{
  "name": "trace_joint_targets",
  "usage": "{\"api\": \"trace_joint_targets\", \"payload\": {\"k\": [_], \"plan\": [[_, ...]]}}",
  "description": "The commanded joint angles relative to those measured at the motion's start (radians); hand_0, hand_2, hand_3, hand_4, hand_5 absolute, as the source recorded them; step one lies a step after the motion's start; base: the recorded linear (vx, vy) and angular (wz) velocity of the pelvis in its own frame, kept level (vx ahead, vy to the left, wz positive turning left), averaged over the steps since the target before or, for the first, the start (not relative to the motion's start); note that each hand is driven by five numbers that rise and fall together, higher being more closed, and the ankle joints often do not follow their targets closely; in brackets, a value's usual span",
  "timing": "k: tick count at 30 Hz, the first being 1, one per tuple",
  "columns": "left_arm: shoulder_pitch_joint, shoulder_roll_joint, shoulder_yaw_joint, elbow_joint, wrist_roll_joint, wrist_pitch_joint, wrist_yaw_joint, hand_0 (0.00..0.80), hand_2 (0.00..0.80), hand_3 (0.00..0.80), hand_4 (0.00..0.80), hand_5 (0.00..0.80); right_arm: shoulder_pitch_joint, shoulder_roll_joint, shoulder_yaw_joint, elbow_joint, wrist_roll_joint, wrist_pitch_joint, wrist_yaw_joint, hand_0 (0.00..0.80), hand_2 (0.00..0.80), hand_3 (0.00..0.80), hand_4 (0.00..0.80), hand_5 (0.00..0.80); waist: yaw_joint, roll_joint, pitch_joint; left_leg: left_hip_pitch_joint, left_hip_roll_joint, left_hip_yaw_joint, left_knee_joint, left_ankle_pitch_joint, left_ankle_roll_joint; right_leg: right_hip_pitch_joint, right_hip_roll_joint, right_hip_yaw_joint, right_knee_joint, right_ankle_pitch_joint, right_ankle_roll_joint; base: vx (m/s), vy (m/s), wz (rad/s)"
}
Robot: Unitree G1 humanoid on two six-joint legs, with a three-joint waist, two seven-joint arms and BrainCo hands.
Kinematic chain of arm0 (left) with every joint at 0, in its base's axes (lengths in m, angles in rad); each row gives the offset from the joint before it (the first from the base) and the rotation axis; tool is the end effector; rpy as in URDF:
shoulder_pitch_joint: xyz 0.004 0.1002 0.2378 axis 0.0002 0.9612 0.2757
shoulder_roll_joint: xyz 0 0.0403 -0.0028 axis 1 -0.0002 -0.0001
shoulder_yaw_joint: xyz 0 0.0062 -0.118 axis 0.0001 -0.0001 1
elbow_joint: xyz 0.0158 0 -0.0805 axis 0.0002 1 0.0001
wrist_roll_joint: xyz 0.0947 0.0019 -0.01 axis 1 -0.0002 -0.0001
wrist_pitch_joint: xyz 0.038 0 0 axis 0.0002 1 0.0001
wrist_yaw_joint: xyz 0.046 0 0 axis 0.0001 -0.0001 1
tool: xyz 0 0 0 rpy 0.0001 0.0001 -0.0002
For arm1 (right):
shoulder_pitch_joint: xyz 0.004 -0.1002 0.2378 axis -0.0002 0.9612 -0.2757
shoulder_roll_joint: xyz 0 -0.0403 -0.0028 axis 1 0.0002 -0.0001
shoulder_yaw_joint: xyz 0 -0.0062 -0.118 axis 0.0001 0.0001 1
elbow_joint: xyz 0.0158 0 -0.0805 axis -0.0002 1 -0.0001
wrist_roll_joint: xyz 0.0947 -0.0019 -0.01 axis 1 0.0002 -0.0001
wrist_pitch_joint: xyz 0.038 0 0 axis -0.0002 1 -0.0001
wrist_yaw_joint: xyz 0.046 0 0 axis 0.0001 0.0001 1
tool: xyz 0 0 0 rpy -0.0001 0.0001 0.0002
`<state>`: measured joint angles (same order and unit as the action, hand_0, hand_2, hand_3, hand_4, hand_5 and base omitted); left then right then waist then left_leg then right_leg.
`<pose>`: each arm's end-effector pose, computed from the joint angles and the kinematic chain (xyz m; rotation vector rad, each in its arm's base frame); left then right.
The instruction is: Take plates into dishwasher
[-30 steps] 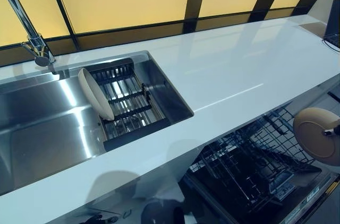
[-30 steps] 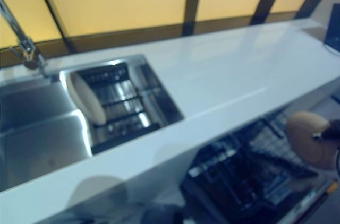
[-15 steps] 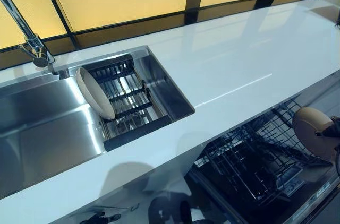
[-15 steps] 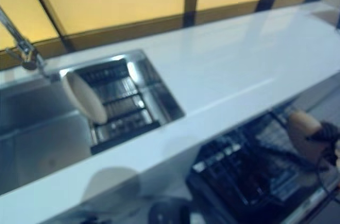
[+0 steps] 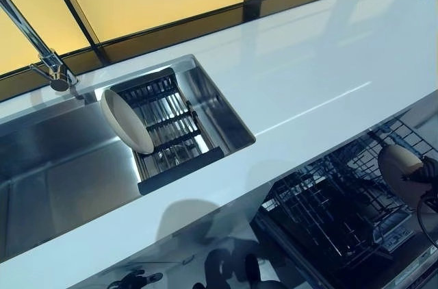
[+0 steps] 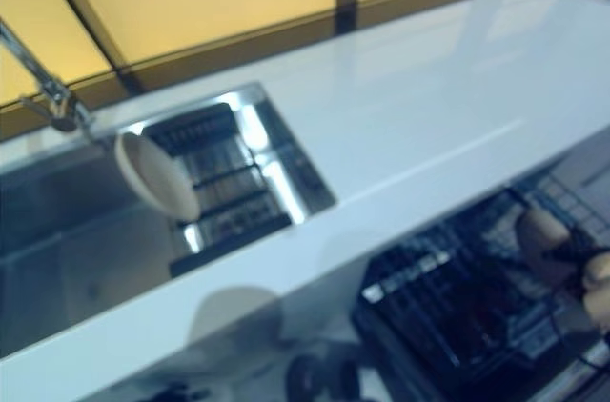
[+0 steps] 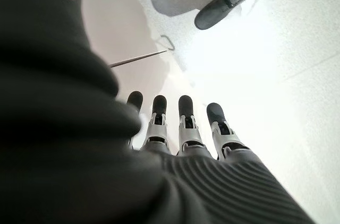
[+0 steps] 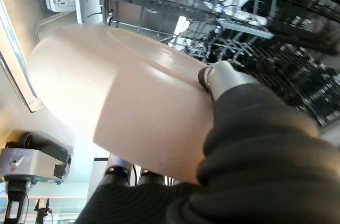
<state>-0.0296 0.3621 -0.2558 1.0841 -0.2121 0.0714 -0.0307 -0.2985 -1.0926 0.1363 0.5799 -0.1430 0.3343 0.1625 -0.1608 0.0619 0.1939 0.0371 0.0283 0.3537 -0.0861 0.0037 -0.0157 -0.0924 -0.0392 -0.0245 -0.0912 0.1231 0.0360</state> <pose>0.1002 0.2544 -0.1067 0.2569 1.1473 0.0643 0.2162 -0.4013 0.1329 -1.1059 0.6940 -0.3254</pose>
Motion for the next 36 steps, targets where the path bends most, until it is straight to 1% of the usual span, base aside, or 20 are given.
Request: {"api": "trace_joint_targets", "payload": {"k": [1, 7, 13, 20, 25, 29, 36], "plan": [[-0.044, 0.014, -0.020, 0.017, -0.024, -0.020, -0.010, 0.000, 0.000, 0.000, 0.000, 0.000, -0.162, -0.012, 0.041, 0.094, -0.062, -0.041, -0.045, 0.800, 0.800, 0.800, 0.800, 0.800, 0.031, -0.011, 0.013, 0.021, -0.014, -0.048, -0.001, -0.087, 0.021, 0.054, 0.009, -0.044, 0.004, -0.097, 0.047, 0.000, 0.000, 0.00], [-0.041, 0.007, -0.029, 0.015, -0.025, -0.028, -0.018, 0.000, 0.000, 0.000, 0.000, 0.000, -0.174, -0.010, 0.058, 0.149, -0.087, -0.049, -0.049, 0.800, 0.800, 0.800, 0.800, 0.800, 0.032, 0.013, 0.015, 0.016, -0.016, -0.048, -0.001, -0.084, 0.016, 0.050, 0.004, -0.051, 0.004, -0.102, 0.046, -0.004, -0.002, 0.03], [-0.050, 0.003, -0.043, 0.013, -0.016, -0.036, -0.029, 0.000, 0.000, 0.000, 0.000, 0.000, -0.178, 0.002, 0.072, 0.232, -0.124, -0.089, -0.062, 0.800, 0.800, 0.800, 0.800, 0.800, 0.041, 0.025, 0.012, 0.018, -0.015, -0.050, -0.001, -0.082, 0.013, 0.052, 0.001, -0.059, 0.004, -0.105, 0.045, 0.000, -0.021, 0.04], [-0.061, 0.004, -0.054, 0.002, -0.019, -0.026, -0.033, 0.000, 0.000, 0.000, 0.000, 0.000, -0.181, 0.017, 0.088, 0.277, -0.129, -0.067, -0.062, 0.800, 0.800, 0.800, 0.800, 0.800, 0.044, 0.038, 0.016, 0.013, -0.017, -0.056, -0.001, -0.078, 0.011, 0.048, -0.002, -0.062, 0.004, -0.105, 0.046, -0.003, -0.013, 0.05], [-0.059, 0.004, -0.052, 0.005, -0.021, -0.030, -0.041, 0.000, 0.000, 0.000, 0.000, 0.000, -0.166, 0.034, 0.082, 0.331, -0.127, -0.076, -0.063, 0.800, 0.800, 0.800, 0.800, 0.800, 0.048, 0.047, 0.016, 0.011, -0.018, -0.057, -0.001, -0.076, 0.011, 0.048, -0.003, -0.064, 0.004, -0.106, 0.045, 0.000, 0.000, 0.00], [-0.059, 0.005, -0.051, 0.005, -0.014, -0.035, -0.039, 0.000, 0.000, 0.000, 0.000, 0.000, -0.149, 0.053, 0.072, 0.359, -0.118, -0.077, -0.078, 0.800, 0.800, 0.800, 0.800, 0.800, 0.052, 0.048, 0.016, 0.013, -0.018, -0.062, -0.001, -0.076, 0.012, 0.052, -0.004, -0.066, 0.004, -0.106, 0.045, 0.002, -0.013, 0.03], [-0.061, 0.008, -0.050, -0.004, -0.004, -0.026, -0.042, 0.000, 0.000, 0.000, 0.000, 0.000, -0.130, 0.069, 0.069, 0.362, -0.121, -0.079, -0.061, 0.800, 0.800, 0.800, 0.800, 0.800, 0.055, 0.044, 0.012, 0.014, -0.019, -0.070, -0.001, -0.075, 0.012, 0.055, -0.003, -0.067, 0.004, -0.106, 0.045, -0.003, -0.006, 0.01]]}}
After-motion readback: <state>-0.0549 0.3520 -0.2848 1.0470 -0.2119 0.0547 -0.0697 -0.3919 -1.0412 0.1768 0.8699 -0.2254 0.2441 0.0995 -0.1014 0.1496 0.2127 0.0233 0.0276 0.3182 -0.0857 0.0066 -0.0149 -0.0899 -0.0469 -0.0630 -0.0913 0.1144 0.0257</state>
